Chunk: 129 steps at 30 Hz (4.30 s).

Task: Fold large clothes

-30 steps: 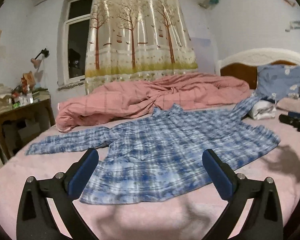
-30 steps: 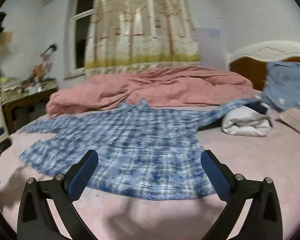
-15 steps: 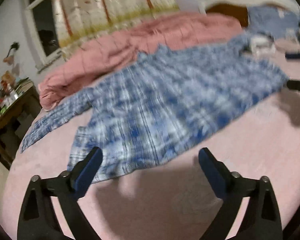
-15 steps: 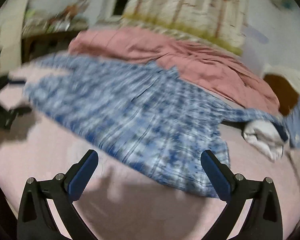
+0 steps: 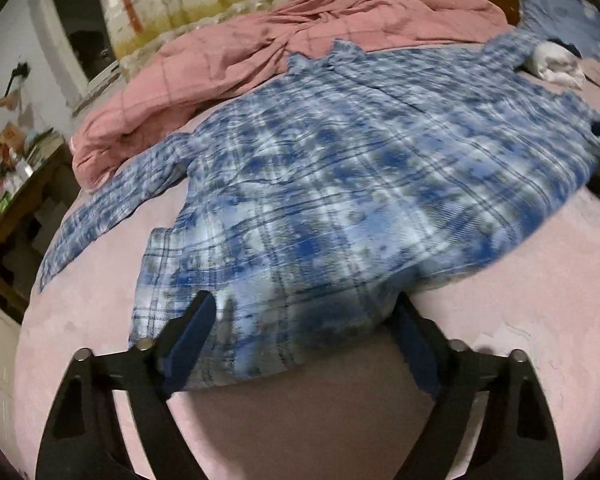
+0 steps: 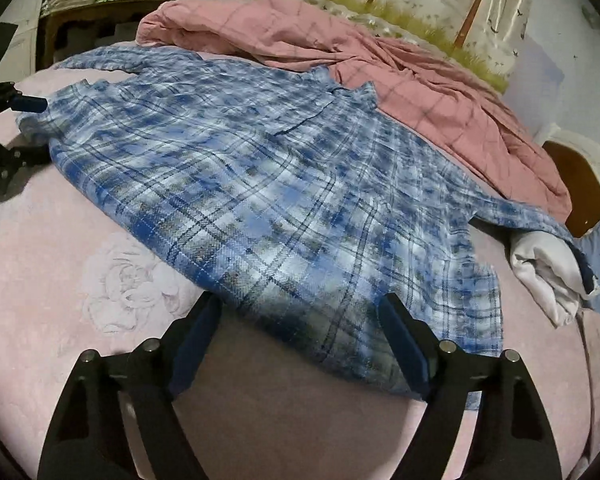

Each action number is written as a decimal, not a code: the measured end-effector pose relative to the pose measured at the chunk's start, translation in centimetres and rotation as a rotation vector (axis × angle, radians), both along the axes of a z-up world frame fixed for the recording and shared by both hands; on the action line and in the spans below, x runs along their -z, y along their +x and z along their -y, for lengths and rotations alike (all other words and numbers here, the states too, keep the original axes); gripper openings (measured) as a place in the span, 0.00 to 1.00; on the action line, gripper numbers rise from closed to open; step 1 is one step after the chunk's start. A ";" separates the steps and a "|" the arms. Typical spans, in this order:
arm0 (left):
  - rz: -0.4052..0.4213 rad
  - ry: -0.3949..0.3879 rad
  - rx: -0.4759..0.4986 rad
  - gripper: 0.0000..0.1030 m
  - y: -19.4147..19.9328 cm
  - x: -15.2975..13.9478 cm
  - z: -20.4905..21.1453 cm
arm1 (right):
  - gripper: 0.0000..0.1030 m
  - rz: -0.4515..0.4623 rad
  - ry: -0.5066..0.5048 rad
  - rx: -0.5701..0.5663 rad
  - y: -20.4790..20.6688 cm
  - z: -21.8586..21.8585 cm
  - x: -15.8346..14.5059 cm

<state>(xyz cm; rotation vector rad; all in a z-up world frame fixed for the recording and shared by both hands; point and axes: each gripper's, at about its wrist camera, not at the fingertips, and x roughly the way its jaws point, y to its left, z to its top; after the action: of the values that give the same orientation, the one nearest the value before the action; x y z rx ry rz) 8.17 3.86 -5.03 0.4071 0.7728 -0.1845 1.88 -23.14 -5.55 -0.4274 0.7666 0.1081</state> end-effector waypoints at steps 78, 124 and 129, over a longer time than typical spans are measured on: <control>0.110 -0.288 -0.015 0.92 16.3 -4.1 -0.9 | 0.66 -0.020 -0.010 0.083 17.0 7.0 -2.3; -0.259 -0.507 -0.226 0.81 18.4 1.0 -11.2 | 0.79 -0.073 0.569 0.429 13.9 20.8 -0.9; -0.136 -0.473 -0.279 0.07 17.6 -0.4 -10.1 | 0.19 -0.099 0.606 0.426 14.6 20.5 0.5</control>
<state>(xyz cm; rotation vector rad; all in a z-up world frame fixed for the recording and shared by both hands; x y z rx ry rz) 25.73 14.00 -4.60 -0.1636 0.8808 -0.1285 16.46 -43.63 -6.00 0.3210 0.8637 -0.0400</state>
